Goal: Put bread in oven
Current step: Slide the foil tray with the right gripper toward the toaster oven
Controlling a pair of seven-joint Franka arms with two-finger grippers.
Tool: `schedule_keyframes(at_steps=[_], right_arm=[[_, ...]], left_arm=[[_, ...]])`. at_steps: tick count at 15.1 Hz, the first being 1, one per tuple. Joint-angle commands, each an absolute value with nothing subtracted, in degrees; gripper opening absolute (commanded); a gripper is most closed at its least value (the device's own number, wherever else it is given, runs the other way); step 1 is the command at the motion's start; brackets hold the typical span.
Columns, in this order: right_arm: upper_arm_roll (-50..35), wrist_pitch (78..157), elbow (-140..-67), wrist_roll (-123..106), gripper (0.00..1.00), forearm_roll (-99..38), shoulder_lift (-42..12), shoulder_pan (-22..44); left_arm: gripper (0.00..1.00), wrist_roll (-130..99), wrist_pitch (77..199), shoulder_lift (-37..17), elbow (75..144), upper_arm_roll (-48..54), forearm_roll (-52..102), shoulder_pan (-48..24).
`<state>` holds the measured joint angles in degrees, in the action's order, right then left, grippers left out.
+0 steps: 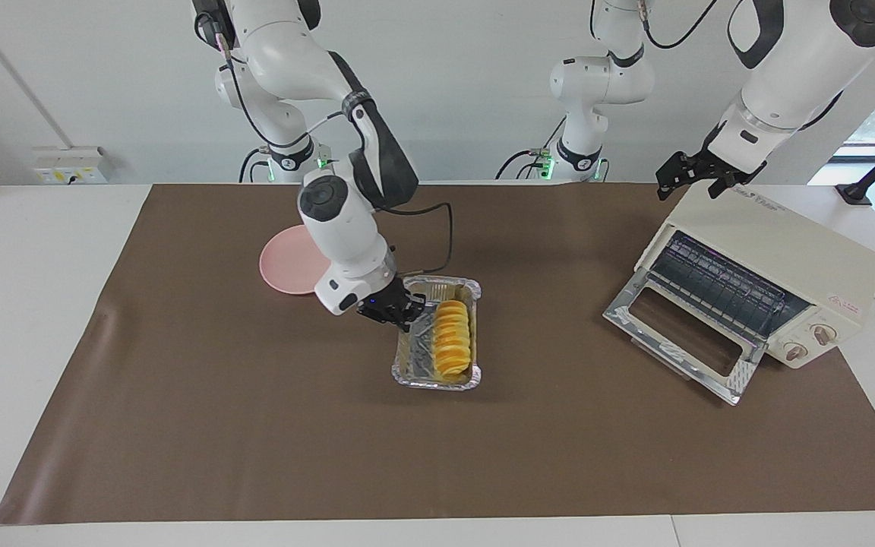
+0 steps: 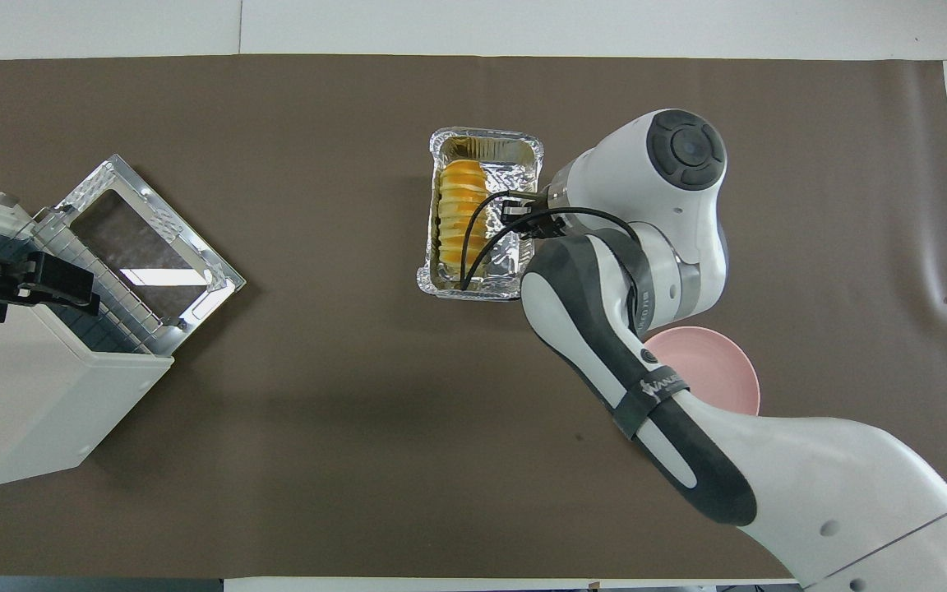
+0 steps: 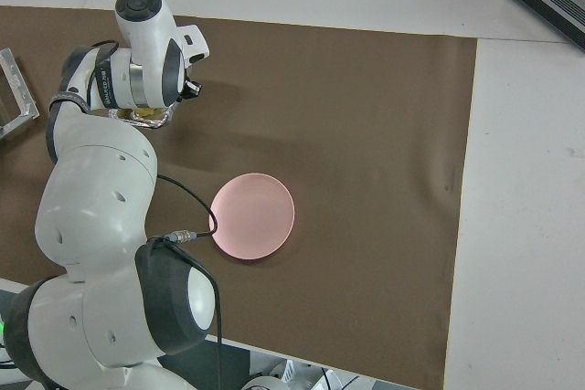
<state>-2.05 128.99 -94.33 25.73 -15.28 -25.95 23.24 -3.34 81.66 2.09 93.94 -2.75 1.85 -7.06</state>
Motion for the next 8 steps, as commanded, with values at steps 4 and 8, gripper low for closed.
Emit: schedule_keyframes(at_steps=[4,8], right_arm=[[-1.76,134.12,-92.54,31.03,0.00,-14.94,-30.85,26.98],[-1.76,134.91,-95.97,31.20,0.40,-14.85,-30.32,27.07]], left_arm=[[1.00,-3.08,82.44,2.99,94.66,-2.29,1.05,-6.50],[1.00,-3.16,82.44,2.99,94.66,-2.29,1.05,-6.50]])
